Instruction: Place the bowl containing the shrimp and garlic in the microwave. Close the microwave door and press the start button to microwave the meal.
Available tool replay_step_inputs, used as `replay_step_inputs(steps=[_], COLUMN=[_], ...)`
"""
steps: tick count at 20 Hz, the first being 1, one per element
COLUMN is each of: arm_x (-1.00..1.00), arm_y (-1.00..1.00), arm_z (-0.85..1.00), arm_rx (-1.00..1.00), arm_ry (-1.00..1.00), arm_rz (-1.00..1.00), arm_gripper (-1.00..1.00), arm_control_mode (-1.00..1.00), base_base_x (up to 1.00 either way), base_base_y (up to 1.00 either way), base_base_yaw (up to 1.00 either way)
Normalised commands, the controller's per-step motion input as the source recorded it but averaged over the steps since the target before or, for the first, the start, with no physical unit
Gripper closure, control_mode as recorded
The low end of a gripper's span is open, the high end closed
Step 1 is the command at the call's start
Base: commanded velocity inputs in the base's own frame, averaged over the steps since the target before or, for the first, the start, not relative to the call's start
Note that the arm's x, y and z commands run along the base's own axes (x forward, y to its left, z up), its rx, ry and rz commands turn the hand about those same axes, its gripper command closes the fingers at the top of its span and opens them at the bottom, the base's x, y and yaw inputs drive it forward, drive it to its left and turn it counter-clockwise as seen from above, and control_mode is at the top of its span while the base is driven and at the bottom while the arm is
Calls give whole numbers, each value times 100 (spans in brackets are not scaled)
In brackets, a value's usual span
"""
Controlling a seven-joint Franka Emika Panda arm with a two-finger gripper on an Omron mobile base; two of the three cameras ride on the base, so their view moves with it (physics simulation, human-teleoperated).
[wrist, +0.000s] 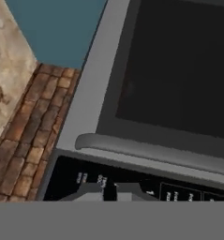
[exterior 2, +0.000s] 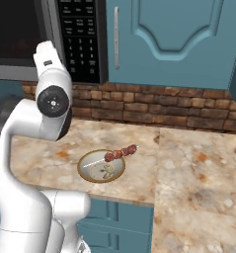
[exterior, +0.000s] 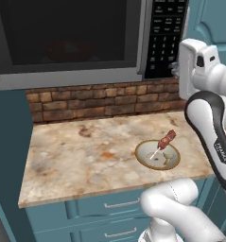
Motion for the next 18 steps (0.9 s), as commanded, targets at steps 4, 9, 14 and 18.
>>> replay_step_inputs(steps=[4, 9, 14, 18], arm_x=[5, 6, 29, 36], arm_y=[-10, -1, 0, 0], arm_z=[-21, -21, 0, 0], arm_rx=[33, 14, 1, 0], arm_ry=[6, 13, 12, 5], arm_rz=[0, 0, 0, 0], arm_gripper=[100, 100, 100, 100], arm_control_mode=[-100, -100, -100, -100], base_base_x=[0, 0, 0, 0], base_base_y=[0, 0, 0, 0], base_base_yaw=[0, 0, 0, 0])
